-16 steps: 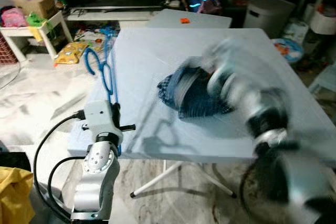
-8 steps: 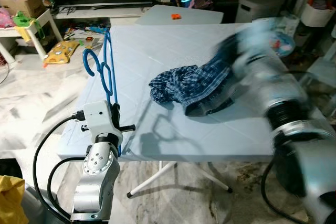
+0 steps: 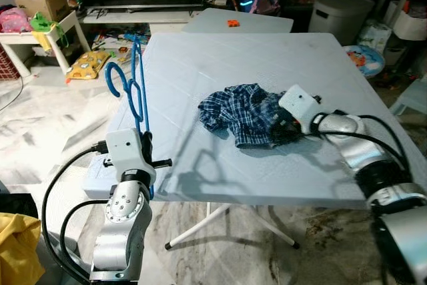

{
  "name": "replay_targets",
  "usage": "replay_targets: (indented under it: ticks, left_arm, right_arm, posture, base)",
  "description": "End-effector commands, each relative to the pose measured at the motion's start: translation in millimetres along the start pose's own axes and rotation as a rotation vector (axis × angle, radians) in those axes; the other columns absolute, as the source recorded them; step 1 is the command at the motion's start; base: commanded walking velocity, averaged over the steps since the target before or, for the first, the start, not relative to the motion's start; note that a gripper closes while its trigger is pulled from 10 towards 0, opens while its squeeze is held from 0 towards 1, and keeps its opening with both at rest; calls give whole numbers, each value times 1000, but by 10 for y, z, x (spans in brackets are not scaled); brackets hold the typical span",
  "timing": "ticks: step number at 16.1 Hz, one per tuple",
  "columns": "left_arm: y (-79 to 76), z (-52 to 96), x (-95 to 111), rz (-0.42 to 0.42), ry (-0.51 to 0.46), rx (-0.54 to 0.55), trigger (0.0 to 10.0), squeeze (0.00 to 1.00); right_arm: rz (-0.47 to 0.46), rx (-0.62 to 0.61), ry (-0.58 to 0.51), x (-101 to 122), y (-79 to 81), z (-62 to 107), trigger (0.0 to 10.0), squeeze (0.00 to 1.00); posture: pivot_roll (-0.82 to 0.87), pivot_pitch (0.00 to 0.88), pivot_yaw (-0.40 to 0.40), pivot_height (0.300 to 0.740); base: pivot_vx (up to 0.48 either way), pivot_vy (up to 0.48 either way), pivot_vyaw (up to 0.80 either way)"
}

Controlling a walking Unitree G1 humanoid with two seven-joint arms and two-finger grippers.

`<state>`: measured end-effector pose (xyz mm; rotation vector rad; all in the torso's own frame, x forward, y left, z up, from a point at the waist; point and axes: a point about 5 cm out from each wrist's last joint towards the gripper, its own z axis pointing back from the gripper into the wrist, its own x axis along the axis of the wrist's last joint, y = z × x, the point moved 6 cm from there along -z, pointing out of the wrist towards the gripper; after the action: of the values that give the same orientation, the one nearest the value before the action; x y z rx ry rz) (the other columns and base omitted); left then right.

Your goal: Hang hanger

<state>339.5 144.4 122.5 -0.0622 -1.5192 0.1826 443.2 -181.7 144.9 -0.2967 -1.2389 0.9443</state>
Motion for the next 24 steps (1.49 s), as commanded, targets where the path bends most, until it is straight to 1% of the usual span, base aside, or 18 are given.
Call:
replay_targets:
  ticks: [1, 2, 3, 4, 5, 7, 9, 10, 13, 14, 15, 16, 17, 18, 20, 21, 23, 24]
  left_arm:
    - [-42, -12, 29, 16, -9, -6, 10000, 0]
    - [-28, -6, 18, 15, -7, -4, 10000, 0]
    - [-30, 4, 11, 16, -6, -3, 10000, 0]
    - [-37, 10, 10, 16, -5, -4, 10000, 0]
    - [-38, 8, 12, 16, -5, -5, 10000, 0]
    - [-35, 1, 22, 15, -7, -6, 10000, 0]
    - [-33, -2, 18, 14, -5, -7, 10000, 0]
    - [-44, -3, 17, 15, -4, -10, 10000, 0]
    - [-55, -1, 6, 16, 0, -15, 10000, 0]
    - [-52, -3, 7, 15, 0, -15, 10000, 0]
    - [-52, -3, 9, 14, 0, -16, 10000, 0]
    - [-52, -3, 10, 14, 0, -16, 10000, 0]
    - [-54, -4, 11, 14, -1, -17, 10000, 0]
    - [-64, -5, 11, 16, 0, -19, 10000, 0]
    - [-65, -2, 13, 16, 0, -19, 10000, 0]
    - [-48, 2, 16, 16, -1, -16, 10000, 0]
    - [-41, 5, 18, 16, -1, -14, 10000, 0]
    - [-41, 5, 18, 17, -1, -15, 10000, 0]
  right_arm:
    - [48, -110, -26, 113, -272, 35, 10000, 0]
    - [-10, -62, -13, 35, -267, 74, 10000, 0]
    - [47, 38, 12, -56, -119, 96, 10000, 0]
    - [64, 85, 12, -89, -62, 123, 10000, 0]
    - [55, 117, 9, -110, -61, 160, 10000, 0]
    - [93, 181, 16, -180, -78, 253, 10000, 0]
    - [233, 263, 57, -310, -122, 416, 10000, 0]
    - [270, 311, 76, -370, -138, 507, 10000, 0]
    - [303, 454, 141, -541, -142, 751, 10000, 0]
    - [252, 482, 118, -506, -124, 785, 10000, 0]
    - [185, 529, 46, -376, -29, 791, 10000, 0]
    - [150, 555, -2, -284, 44, 786, 10000, 0]
    - [82, 597, -78, -132, 156, 781, 10000, 0]
    - [-50, 676, -208, 134, 401, 773, 10000, 0]
    - [-161, 725, -263, 254, 586, 750, 10000, 0]
    - [-272, 784, -295, 327, 811, 736, 10000, 0]
    - [-328, 812, -299, 348, 931, 735, 10000, 0]
    - [-373, 842, -279, 348, 1096, 717, 10000, 0]
  posture:
    - [-95, 0, 32, 740]
    - [-93, 0, 32, 740]
    - [-93, 0, 32, 740]
    - [-91, 0, 32, 740]
    - [-91, 0, 34, 740]
    - [-93, 0, 34, 740]
    - [-96, 1, 37, 740]
    - [-97, 1, 37, 740]
    - [-97, 1, 40, 740]
    - [-97, 1, 41, 740]
    - [-97, 1, 41, 740]
    - [-97, 1, 41, 740]
    - [-97, 1, 41, 740]
    - [-94, 2, 40, 740]
    - [-90, 3, 39, 740]
    - [-87, 3, 37, 740]
    - [-86, 3, 36, 740]
    - [-86, 3, 36, 740]
  base:
    - [0, 0, 0]
    - [0, 0, 0]
    - [0, 0, 0]
    - [0, 0, 0]
    - [0, 0, 0]
    - [0, 0, 0]
    - [0, 0, 0]
    - [0, 0, 0]
    - [0, 0, 0]
    - [0, 0, 0]
    - [0, 0, 0]
    - [0, 0, 0]
    - [0, 0, 0]
    - [0, 0, 0]
    - [0, 0, 0]
    - [0, 0, 0]
    - [0, 0, 0]
    - [0, 0, 0]
